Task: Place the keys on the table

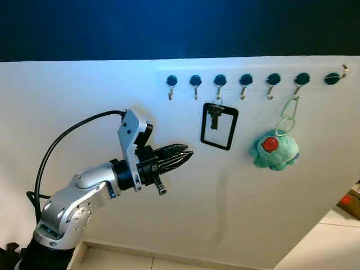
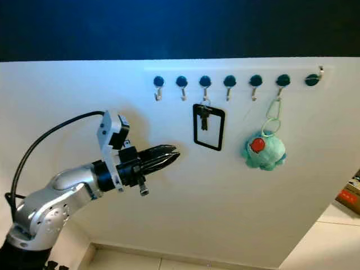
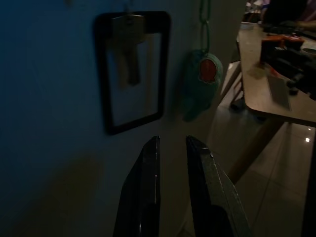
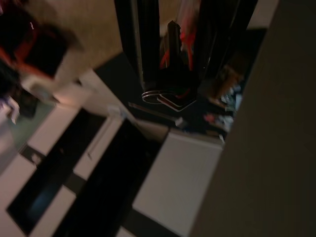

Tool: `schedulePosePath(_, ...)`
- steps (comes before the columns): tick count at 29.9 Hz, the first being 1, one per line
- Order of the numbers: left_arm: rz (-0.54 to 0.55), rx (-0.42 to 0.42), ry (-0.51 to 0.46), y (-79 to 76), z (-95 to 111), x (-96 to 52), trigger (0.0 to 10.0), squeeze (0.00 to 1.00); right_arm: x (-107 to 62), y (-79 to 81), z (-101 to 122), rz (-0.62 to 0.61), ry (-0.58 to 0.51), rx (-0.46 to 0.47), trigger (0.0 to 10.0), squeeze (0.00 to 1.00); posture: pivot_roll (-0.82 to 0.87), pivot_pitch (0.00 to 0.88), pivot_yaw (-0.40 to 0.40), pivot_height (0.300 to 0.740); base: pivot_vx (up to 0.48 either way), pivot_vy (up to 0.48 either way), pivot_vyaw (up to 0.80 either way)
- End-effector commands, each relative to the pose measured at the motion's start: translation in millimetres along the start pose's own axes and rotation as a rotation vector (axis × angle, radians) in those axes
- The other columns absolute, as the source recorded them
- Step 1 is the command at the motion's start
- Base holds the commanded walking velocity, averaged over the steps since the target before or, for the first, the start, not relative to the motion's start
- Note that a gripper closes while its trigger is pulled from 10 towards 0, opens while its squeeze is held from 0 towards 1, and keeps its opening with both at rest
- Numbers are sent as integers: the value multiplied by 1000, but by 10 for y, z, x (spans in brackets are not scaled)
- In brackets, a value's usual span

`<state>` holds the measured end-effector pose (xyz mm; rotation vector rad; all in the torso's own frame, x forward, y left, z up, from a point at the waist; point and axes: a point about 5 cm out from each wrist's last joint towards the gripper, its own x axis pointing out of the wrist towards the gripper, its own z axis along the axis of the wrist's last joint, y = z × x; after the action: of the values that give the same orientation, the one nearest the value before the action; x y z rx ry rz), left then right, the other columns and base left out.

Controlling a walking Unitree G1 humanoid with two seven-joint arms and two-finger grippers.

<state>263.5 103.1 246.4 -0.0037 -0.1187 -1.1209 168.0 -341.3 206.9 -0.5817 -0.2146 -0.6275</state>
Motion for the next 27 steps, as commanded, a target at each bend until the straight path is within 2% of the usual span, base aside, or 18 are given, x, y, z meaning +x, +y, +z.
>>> schedulePosePath(1,-6,1,0,0,-25,33,10000,0,109,-64,152,8,-97,16,10000,0,-168,94,89,740,0,0,0)
schedulePosePath(4,-7,1,-2,-8,-31,42,10000,0,212,-151,275,-12,-155,-10,10000,0,-165,93,87,740,0,0,0)
schedulePosePath(7,-8,2,-2,-12,-33,43,10000,0,237,-191,284,-26,-156,-30,10000,0,-165,93,87,740,0,0,0)
schedulePosePath(8,-7,2,-2,-15,-33,42,10000,0,251,-264,249,-59,-133,-73,10000,0,-165,93,87,740,0,0,0)
schedulePosePath(10,-5,3,-2,-10,-36,36,10000,0,226,-473,25,-148,-11,-175,10000,0,-162,95,86,740,0,0,0)
schedulePosePath(11,-5,3,-2,-10,-36,36,10000,0,226,-473,25,-148,-11,-175,10000,0,-162,95,86,740,0,0,0)
schedulePosePath(13,-4,3,-1,-6,-36,28,10000,0,161,-615,-142,-195,68,-243,10000,0,-165,102,93,740,0,0,0)
schedulePosePath(14,-4,3,-1,-6,-36,28,10000,0,161,-615,-142,-195,68,-243,10000,0,-165,102,93,740,0,0,0)
schedulePosePath(17,-8,1,6,-1,-47,34,10000,0,38,-796,-368,-232,161,-314,10000,0,-172,108,104,740,0,0,0)
schedulePosePath(23,-15,-2,9,4,-53,53,10000,0,-83,-946,-615,-246,272,-367,10000,0,-175,110,108,740,0,0,0)
schedulePosePath(24,-15,-2,9,4,-53,53,10000,0,-83,-946,-615,-246,272,-367,10000,0,-175,110,108,740,0,0,0)
schedulePosePath(25,-15,-3,11,4,-61,54,10000,0,-141,-944,-751,-225,335,-368,10000,0,-176,111,108,740,0,0,0)
schedulePosePath(27,-15,-4,11,4,-64,55,10000,0,-166,-940,-809,-219,359,-369,10000,0,-176,111,108,740,0,0,0)
